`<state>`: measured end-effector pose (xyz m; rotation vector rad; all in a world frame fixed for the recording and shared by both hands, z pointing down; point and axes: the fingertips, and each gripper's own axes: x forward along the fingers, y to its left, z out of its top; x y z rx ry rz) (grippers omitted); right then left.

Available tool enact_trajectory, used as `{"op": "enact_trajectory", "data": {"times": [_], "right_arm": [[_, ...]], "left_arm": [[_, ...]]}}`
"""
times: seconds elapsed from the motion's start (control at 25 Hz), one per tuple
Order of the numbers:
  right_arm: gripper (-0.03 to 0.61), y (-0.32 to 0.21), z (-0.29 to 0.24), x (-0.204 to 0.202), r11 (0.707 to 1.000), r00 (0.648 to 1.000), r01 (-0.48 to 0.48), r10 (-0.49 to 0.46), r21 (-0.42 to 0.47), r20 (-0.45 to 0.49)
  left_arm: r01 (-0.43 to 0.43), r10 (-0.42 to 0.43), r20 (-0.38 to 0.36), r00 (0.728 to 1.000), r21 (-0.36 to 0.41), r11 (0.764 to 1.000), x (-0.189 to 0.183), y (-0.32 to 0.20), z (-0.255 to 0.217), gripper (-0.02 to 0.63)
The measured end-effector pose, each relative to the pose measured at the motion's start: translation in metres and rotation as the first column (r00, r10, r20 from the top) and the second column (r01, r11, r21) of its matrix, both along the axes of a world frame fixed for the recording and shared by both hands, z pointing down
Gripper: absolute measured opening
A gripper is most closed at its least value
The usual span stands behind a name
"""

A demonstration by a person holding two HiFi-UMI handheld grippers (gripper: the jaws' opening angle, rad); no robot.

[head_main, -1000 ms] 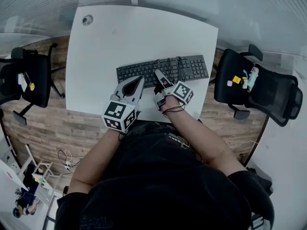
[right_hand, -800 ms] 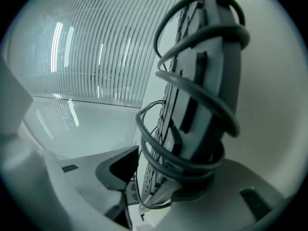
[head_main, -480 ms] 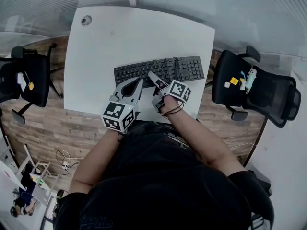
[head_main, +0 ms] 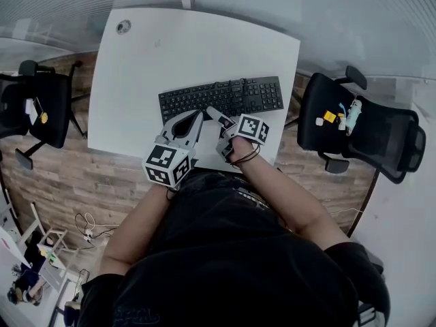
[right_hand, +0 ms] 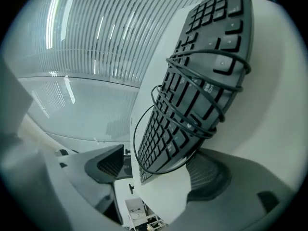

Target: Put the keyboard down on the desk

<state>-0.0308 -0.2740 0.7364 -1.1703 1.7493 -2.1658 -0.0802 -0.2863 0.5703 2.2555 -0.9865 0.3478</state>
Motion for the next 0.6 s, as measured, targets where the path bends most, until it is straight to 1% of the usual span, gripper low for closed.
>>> {"op": "enact_trajectory", "data": {"times": [0.08,0.24,0.6], "right_arm": [[0.380,0.009,0.000,0.002,1.000,1.000,0.016,-0.016,0.001,-0.004],[0.380,0.029,0.004,0.010,0.997,0.996,0.080,-0.079,0.015,-0.032],[0.379,0.045,-0.003,0.028,0.993,0.992,0.105,-0.101,0.051,-0.070]], "left_arm": [[0.010,-0.010,0.002,1.000,0.007,1.000,0.000,0.006,-0.003,0.015],[0.037,-0.037,0.003,0.999,0.010,0.999,0.004,0.021,-0.005,0.015],[0.067,-0.068,0.002,0.998,0.045,0.997,0.014,0.049,-0.014,0.015]]}}
